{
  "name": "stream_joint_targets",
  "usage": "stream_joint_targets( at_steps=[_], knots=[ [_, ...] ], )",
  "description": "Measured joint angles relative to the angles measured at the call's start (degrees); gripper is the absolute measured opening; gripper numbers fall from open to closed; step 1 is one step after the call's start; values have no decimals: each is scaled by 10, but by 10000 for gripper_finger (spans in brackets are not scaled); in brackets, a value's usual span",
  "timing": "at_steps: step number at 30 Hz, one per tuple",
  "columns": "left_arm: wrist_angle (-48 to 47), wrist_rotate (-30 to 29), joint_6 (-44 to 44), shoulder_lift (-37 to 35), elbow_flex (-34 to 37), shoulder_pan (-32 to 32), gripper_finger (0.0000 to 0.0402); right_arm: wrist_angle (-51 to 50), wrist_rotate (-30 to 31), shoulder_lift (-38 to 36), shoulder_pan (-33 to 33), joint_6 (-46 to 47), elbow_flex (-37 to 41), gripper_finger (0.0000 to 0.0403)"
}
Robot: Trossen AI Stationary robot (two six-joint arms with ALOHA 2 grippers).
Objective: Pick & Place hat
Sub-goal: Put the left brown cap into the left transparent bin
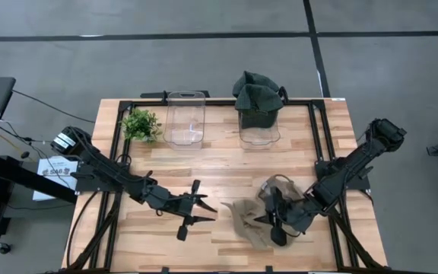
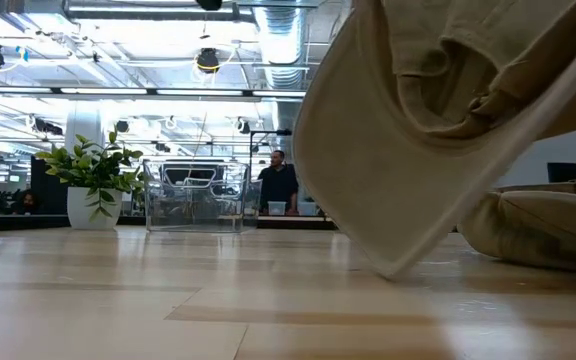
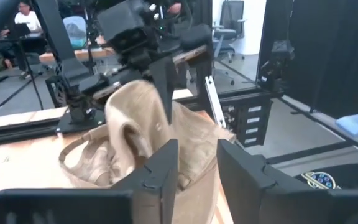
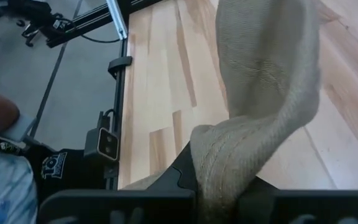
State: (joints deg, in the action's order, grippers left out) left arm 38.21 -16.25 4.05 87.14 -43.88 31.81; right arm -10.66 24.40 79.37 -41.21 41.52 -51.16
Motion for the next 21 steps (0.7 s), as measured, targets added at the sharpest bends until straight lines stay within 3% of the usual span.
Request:
stream_joint_targets(
  at_steps=[10,21],
  knots=[
    [6,0,-7,20,0,-29,189,9,-1,9,-7,-18,0,0],
    [17,30,-9,30,-7,-52,196,17,-77,10,74,-66,0,0]
  ],
)
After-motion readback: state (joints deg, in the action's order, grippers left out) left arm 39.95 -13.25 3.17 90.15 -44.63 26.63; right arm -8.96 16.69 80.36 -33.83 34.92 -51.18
